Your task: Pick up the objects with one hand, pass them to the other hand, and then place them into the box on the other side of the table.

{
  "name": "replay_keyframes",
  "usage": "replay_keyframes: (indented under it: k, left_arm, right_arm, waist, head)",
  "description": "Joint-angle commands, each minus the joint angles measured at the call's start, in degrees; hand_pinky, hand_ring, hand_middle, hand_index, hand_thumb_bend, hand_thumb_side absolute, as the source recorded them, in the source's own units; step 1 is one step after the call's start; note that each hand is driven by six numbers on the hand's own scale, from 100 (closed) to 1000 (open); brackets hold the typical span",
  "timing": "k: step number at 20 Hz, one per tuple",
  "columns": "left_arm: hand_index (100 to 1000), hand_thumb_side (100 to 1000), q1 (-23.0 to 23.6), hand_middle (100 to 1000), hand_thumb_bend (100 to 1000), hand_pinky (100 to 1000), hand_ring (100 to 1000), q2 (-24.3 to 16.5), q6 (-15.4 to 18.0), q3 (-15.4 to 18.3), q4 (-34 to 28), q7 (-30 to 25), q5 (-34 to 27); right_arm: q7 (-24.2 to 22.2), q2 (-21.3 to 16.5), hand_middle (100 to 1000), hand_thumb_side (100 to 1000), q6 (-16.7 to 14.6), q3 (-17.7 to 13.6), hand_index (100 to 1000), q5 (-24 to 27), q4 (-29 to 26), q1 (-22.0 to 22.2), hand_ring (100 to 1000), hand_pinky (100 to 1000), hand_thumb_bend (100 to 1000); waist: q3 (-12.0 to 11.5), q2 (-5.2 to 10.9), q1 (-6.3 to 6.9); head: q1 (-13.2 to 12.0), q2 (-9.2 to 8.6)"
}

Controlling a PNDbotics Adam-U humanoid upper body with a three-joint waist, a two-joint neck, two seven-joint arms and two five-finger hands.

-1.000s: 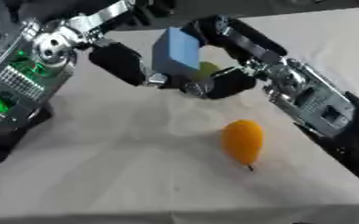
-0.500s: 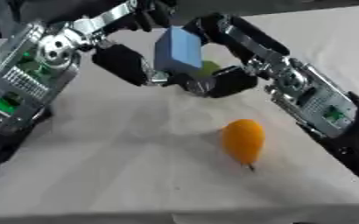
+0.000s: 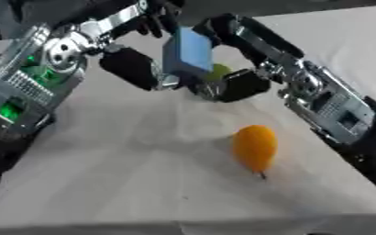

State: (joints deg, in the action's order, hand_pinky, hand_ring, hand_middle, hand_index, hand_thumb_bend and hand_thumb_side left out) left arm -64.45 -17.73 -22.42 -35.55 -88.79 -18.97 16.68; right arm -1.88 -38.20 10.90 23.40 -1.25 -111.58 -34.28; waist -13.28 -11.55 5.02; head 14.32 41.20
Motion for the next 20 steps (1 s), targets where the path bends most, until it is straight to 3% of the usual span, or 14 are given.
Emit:
replay_keyframes:
  k: [1,8,20]
  left_arm:
    - [618,177,-1.2,661,428,791,698,0.3,0.2,0.2,-0.7,0.7,-0.6]
    - [525,100,-1.3,619,381,779,671,0.6,0.2,-0.1,-0.6,0.4,-1.2]
    - [427,100,-1.2,533,470,760,612,0.9,-0.2,-0.3,0.0,0.0,-0.6]
  right_arm:
    - [-0.6,-0.3,454,100,-0.2,0.3,493,0.1,-1.8,-1.2,654,738,291]
    - [-1.0,-0.4,455,100,-0.1,0.3,499,-0.2,-2.0,-1.2,649,736,300]
    - [-0.8,-0.4,477,100,-0.1,0.1,534,-1.1,-2.1,-1.0,668,735,362]
  waist:
    - [0.0,-0.08,0.63]
    - [0.1,-0.18,0.66]
    - [0.3,-0.15,0.73]
  head:
    - [0.1,-0.35]
    - [0.1,-0.30]
    - [0.1,-0.22]
